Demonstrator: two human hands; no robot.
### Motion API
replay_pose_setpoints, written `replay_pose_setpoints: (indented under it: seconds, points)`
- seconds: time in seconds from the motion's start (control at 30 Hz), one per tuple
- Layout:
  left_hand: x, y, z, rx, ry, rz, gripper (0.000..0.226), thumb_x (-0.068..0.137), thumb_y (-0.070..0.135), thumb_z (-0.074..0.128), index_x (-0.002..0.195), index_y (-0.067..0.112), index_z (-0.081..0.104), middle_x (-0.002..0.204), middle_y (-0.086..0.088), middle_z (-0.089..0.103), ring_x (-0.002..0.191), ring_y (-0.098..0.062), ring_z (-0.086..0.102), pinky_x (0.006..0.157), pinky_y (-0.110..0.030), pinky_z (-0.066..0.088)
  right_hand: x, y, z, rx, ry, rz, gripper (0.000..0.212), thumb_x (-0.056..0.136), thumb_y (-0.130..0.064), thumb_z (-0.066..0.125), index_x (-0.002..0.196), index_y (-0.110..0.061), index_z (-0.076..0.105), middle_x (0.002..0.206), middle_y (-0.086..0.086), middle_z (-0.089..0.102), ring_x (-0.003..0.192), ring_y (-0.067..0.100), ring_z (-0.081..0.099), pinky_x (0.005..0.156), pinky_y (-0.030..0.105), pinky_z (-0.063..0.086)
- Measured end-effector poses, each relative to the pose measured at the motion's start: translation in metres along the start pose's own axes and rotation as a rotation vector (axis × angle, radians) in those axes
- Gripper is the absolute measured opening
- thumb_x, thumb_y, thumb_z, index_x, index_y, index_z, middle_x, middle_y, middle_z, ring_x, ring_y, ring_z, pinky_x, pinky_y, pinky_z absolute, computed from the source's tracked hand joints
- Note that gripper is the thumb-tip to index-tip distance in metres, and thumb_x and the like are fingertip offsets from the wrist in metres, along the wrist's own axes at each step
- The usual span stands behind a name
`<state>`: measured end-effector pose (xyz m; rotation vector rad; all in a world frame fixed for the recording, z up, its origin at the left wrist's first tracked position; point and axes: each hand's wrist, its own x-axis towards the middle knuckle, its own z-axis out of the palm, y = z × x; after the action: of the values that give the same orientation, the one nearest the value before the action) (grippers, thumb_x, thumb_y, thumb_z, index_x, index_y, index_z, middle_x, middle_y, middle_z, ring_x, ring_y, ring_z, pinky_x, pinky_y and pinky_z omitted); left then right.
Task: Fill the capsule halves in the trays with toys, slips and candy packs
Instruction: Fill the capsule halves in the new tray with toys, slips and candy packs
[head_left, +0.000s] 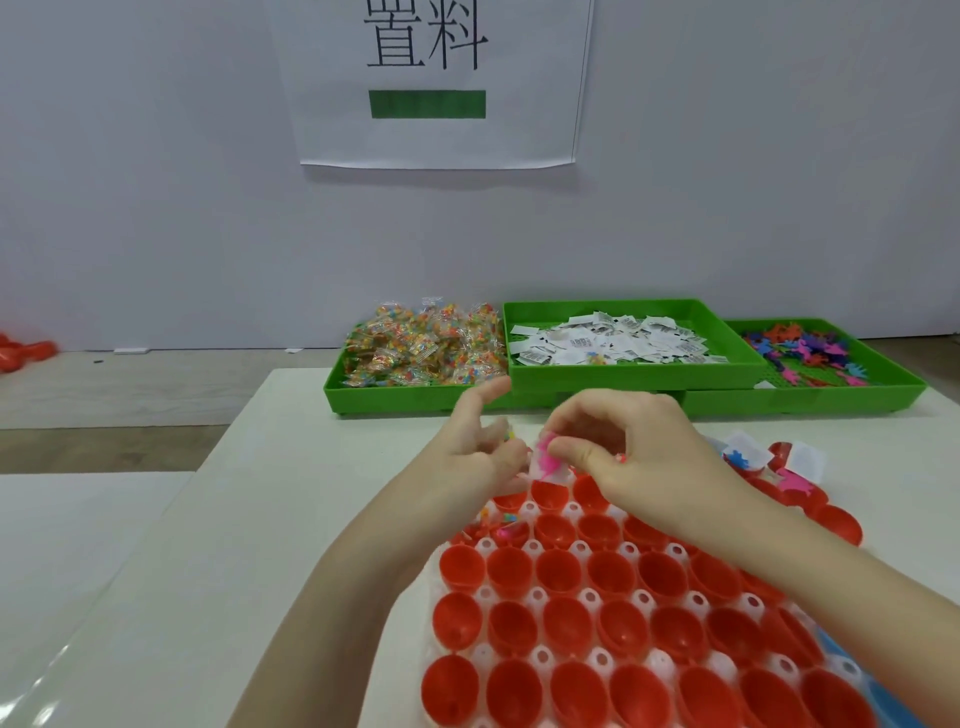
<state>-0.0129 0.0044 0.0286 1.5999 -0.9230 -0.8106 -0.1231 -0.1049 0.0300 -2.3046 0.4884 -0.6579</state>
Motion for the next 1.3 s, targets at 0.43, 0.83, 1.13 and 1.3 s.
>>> replay_pose_setpoints:
  seconds: [0.43,0.83,1.13,1.3]
  points:
    - [0.004,-0.009,-0.020,0.713,0.063,0.016,0.040,0.087,0.035,0.057,0.126,0.031,0.048,0.133,0.009,0.047,0.126,-0.011,0.038,0.107,-0.039,0.028,-0.003,0.030,0.019,-0.349,-0.297,-0.002,0.021,0.077,-0.022,0.072,0.098,-0.024,0.070,0.079,-0.015,0.054,0.068,-0.002,0.048,0.073,0.024,0.046]
    - [0.011,-0.016,-0.044,0.395,0.384,0.272,0.013,0.082,0.027,0.063,0.088,0.038,0.062,0.093,0.025,0.061,0.093,0.012,0.053,0.072,-0.002,0.036,-0.001,0.012,-0.003,-0.548,-0.358,-0.064,0.048,0.073,-0.043,0.069,0.119,-0.038,0.055,0.110,-0.016,0.060,0.103,0.005,0.051,0.078,0.023,0.035]
    - [0.111,-0.036,-0.079,0.468,0.572,0.099,0.021,0.091,0.017,0.055,0.106,0.005,0.065,0.108,-0.010,0.066,0.099,-0.025,0.057,0.080,-0.030,0.041,0.049,0.127,-0.128,-0.384,0.431,0.282,0.013,0.082,-0.026,0.065,0.079,-0.015,0.071,0.078,-0.001,0.070,0.057,-0.002,0.056,0.061,0.022,0.039]
    - [0.152,-0.057,-0.081,1.132,0.458,-0.170,0.038,0.093,0.049,0.040,0.105,0.018,0.057,0.116,-0.005,0.060,0.106,-0.024,0.054,0.086,-0.033,0.044,0.063,0.219,-0.149,-0.626,0.141,0.684,0.053,0.091,-0.033,0.055,0.135,-0.007,0.042,0.134,0.015,0.050,0.118,0.029,0.050,0.091,0.030,0.041]
